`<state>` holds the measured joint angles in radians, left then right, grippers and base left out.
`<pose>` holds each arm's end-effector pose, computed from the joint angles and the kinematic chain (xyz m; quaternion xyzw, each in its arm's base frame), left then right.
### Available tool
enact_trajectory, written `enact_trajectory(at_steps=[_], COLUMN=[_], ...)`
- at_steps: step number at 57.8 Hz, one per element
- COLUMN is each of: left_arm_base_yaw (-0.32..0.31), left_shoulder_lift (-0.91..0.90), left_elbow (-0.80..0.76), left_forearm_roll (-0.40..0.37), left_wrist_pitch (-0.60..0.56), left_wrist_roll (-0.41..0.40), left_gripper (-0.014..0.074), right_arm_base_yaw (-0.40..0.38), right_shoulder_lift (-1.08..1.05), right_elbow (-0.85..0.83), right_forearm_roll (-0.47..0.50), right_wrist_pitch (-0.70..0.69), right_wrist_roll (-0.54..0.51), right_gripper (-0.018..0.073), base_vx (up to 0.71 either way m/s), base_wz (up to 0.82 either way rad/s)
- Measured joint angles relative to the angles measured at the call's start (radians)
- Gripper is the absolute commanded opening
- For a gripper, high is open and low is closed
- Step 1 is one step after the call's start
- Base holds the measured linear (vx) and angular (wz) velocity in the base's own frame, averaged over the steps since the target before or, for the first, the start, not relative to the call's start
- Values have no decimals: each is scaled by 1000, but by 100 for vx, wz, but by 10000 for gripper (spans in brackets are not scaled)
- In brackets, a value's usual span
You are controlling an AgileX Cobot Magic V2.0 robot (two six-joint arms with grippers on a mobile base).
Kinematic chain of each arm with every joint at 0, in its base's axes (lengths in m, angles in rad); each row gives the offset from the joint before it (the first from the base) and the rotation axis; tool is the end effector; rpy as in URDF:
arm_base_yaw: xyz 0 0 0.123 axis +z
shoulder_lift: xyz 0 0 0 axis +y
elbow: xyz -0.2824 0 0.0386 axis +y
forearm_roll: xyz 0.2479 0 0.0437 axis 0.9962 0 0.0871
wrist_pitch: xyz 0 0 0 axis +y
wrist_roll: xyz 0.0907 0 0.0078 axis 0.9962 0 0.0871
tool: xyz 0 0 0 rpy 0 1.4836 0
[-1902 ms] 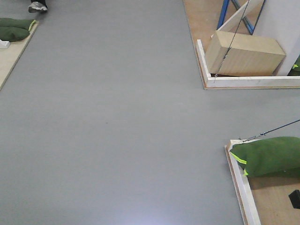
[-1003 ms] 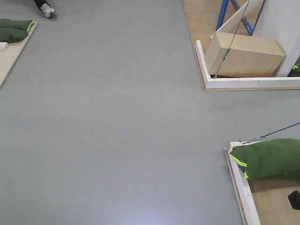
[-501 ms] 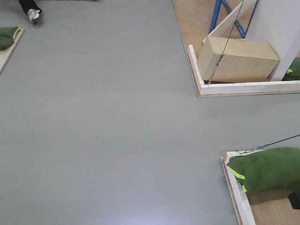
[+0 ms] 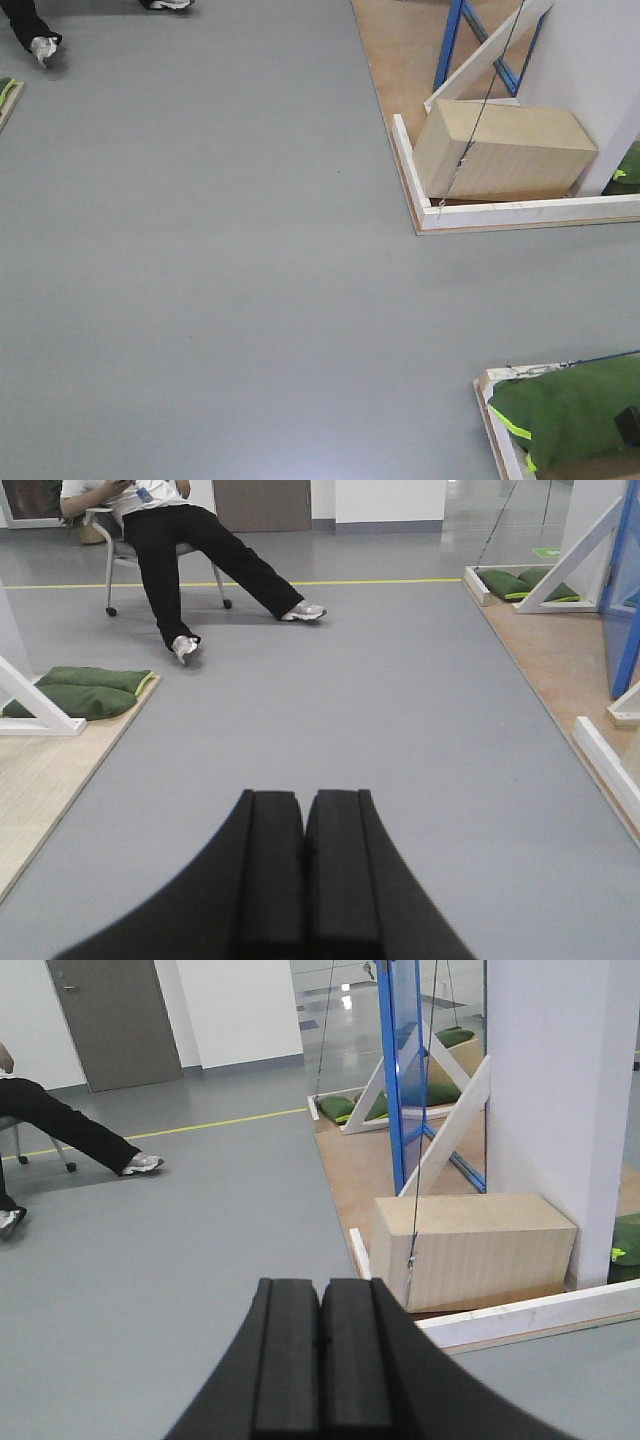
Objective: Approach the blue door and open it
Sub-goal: 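Drive the base forward toward the blue door beside the wooden platform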
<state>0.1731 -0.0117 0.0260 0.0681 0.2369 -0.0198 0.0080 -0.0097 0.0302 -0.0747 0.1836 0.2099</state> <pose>0.0544 0.0110 0.1835 -0.0534 0.7606 0.0769 0.6424 0.0564 -0.0008 0.1868 0.0525 0.7452 0.0429 0.6634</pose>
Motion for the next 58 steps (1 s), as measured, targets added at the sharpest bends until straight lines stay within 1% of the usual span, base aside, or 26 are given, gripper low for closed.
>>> enact_trajectory(at_steps=[58], left_arm_base_yaw=[0], left_shoulder_lift=[0], left_elbow=[0], left_forearm_roll=[0], left_wrist_pitch=[0], left_wrist_roll=[0], left_gripper=[73], right_arm_base_yaw=[0], right_shoulder_lift=[0], right_elbow=[0], right_forearm_roll=[0], right_wrist_pitch=[0], right_wrist_roll=[0], right_gripper=[11], base_vx=[46], base_wz=[-1])
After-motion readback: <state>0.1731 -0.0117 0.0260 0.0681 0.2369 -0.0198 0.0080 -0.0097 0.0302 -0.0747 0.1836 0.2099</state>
